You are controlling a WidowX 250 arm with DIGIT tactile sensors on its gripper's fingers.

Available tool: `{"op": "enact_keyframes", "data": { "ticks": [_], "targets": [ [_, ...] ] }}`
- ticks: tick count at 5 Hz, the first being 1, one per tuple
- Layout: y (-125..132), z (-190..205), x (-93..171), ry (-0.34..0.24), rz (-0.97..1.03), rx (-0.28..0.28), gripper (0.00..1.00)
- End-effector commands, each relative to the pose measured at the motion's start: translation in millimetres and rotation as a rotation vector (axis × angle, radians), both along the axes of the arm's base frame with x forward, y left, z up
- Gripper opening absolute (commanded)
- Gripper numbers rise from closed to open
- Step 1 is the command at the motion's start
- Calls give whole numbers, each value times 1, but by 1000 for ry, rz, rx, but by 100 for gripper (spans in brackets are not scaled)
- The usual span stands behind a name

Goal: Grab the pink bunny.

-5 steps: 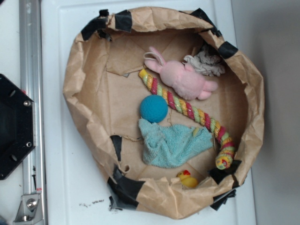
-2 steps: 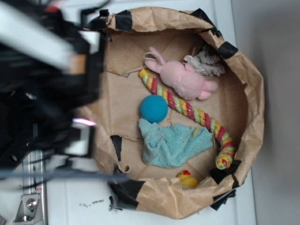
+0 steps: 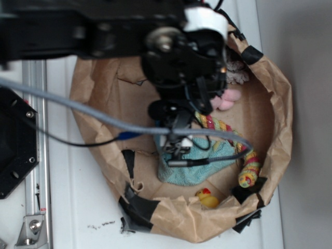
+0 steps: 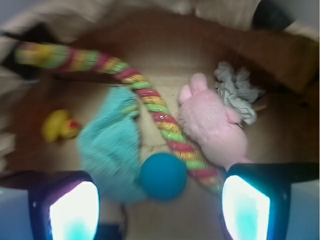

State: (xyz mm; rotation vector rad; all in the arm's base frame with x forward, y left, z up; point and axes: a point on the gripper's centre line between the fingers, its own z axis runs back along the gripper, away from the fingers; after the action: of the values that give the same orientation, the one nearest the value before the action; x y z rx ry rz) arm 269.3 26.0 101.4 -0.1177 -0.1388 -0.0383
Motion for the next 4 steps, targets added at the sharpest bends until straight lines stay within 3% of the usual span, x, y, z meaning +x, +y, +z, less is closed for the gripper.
{"op": "enact_keyframes", "data": {
  "ticks": [1,2,3,4],
  "targets": [
    [36,-20,18,-42,-15,107,100],
    [33,-33,24,-89,-66,197,100],
    [19,-46,35,-150,-117,233,100],
    [12,-65,49,-109,-123,132,100]
  ]
}}
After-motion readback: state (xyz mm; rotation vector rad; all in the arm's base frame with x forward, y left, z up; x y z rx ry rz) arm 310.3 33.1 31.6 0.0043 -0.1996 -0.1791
